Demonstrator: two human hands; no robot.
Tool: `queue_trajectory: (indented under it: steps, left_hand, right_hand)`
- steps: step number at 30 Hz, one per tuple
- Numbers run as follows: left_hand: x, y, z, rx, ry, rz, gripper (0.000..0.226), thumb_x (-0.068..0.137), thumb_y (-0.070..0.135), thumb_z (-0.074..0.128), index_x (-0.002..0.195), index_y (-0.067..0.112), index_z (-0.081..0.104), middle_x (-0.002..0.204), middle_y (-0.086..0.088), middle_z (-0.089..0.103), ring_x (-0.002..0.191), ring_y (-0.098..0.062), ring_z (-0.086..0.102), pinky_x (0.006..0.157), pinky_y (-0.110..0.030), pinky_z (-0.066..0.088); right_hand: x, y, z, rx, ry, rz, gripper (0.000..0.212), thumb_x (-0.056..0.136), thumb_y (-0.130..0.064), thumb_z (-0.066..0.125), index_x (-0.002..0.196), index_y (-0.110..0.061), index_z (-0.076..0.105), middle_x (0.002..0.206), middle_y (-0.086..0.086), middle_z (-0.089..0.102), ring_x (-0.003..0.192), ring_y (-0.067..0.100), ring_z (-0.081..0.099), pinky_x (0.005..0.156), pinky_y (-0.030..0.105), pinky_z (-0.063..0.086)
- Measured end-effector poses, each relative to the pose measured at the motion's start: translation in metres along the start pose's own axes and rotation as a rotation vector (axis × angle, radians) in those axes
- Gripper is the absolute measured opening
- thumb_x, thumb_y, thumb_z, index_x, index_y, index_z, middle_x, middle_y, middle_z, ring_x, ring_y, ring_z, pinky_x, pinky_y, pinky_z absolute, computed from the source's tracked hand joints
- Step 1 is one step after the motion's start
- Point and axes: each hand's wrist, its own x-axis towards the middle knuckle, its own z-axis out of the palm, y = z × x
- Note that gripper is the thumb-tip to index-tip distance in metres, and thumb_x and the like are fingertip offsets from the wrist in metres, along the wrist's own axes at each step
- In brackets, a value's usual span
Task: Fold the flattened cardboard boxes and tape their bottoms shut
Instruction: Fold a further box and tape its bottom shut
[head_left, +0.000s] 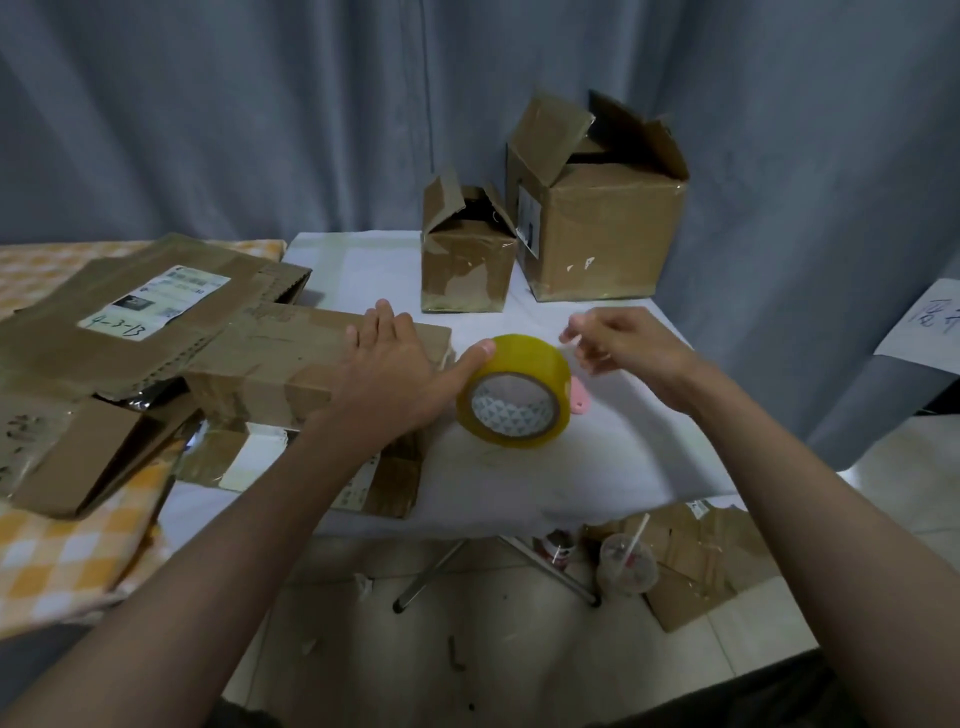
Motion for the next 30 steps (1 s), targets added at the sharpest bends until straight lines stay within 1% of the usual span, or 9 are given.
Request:
queue_trajectory:
  steps: [3,5,9,11,12,15,20,24,30]
  left_hand:
    - [-0.003,-0.001,-0.001,-0.014,0.021,0.010,0.122,0.071,0.091,0.020,0.157,0.004,0.012,0.165,-0.019,0.002,0.153,-0.029,0.002,0.123,-0.047,0.001]
    - [-0.006,-0.001,-0.002,-0.007,0.049,0.024,0.120,0.073,0.090,0.022,0.157,0.005,0.015,0.165,-0.018,0.004,0.153,-0.029,0.003,0.123,-0.046,0.003]
    - [-0.007,-0.004,-0.001,0.077,0.178,0.064,0.116,0.075,0.093,0.028,0.147,0.003,0.041,0.157,-0.020,0.028,0.145,-0.032,0.022,0.116,-0.043,0.023]
    - [-0.007,-0.007,0.003,0.112,0.216,0.074,0.121,0.070,0.095,0.020,0.141,0.001,0.047,0.145,-0.019,0.043,0.134,-0.031,0.035,0.109,-0.041,0.032]
    - [-0.007,-0.007,0.004,0.123,0.217,0.078,0.123,0.068,0.095,0.016,0.141,0.000,0.045,0.142,-0.018,0.046,0.131,-0.031,0.037,0.107,-0.040,0.033]
    - [-0.005,-0.007,0.008,0.119,0.190,0.066,0.131,0.065,0.097,0.012,0.148,-0.002,0.036,0.147,-0.017,0.043,0.133,-0.030,0.036,0.110,-0.039,0.031]
    - [-0.003,-0.007,0.012,0.115,0.152,0.032,0.138,0.061,0.101,0.008,0.153,-0.001,0.026,0.158,-0.018,0.030,0.145,-0.030,0.025,0.119,-0.041,0.023]
    - [-0.005,-0.007,0.012,0.088,0.102,0.018,0.138,0.061,0.102,0.007,0.157,0.003,0.014,0.164,-0.017,0.014,0.152,-0.029,0.010,0.122,-0.047,0.016]
    - [-0.005,-0.007,0.013,0.080,0.122,0.030,0.138,0.061,0.101,0.006,0.156,0.001,0.015,0.164,-0.019,0.014,0.152,-0.030,0.011,0.122,-0.048,0.015]
  right_hand:
    - [0.007,0.018,0.011,-0.376,0.024,0.071,0.014,0.086,-0.024,0.072,0.087,-0.011,0.068,0.074,0.004,0.069,0.061,0.014,0.061,0.059,0.022,0.050]
    - [0.006,0.019,0.020,-0.470,-0.017,0.079,0.020,0.076,-0.012,0.075,0.091,-0.007,0.063,0.071,0.002,0.066,0.056,0.010,0.058,0.050,0.013,0.043]
    - [0.012,0.016,0.018,-0.479,0.071,0.034,0.012,0.077,-0.011,0.076,0.082,-0.011,0.065,0.074,0.002,0.066,0.060,0.014,0.060,0.060,0.029,0.053]
    - [0.014,0.008,0.015,-0.395,0.150,-0.058,0.002,0.085,-0.010,0.069,0.084,-0.011,0.070,0.079,0.004,0.069,0.063,0.018,0.065,0.058,0.033,0.057]
    - [0.013,0.001,0.014,-0.302,0.164,-0.109,0.006,0.089,-0.011,0.066,0.090,-0.010,0.072,0.084,0.006,0.070,0.065,0.019,0.068,0.055,0.032,0.058]
    - [0.008,-0.027,0.014,-0.120,0.106,-0.297,0.013,0.096,-0.014,0.064,0.105,-0.008,0.071,0.095,0.008,0.069,0.075,0.021,0.072,0.058,0.032,0.060]
    - [0.009,-0.051,0.030,-0.185,0.005,-0.542,0.017,0.085,-0.005,0.074,0.101,-0.013,0.074,0.100,-0.001,0.074,0.097,0.015,0.069,0.086,0.033,0.056]
    - [0.011,-0.058,0.043,-0.220,-0.123,-0.621,0.018,0.083,0.005,0.072,0.094,-0.009,0.076,0.099,0.001,0.070,0.096,0.012,0.068,0.086,0.027,0.056]
    - [0.015,-0.063,0.049,-0.417,-0.187,-0.647,0.022,0.085,0.000,0.072,0.094,-0.018,0.079,0.105,-0.002,0.067,0.101,0.008,0.062,0.084,0.015,0.049]
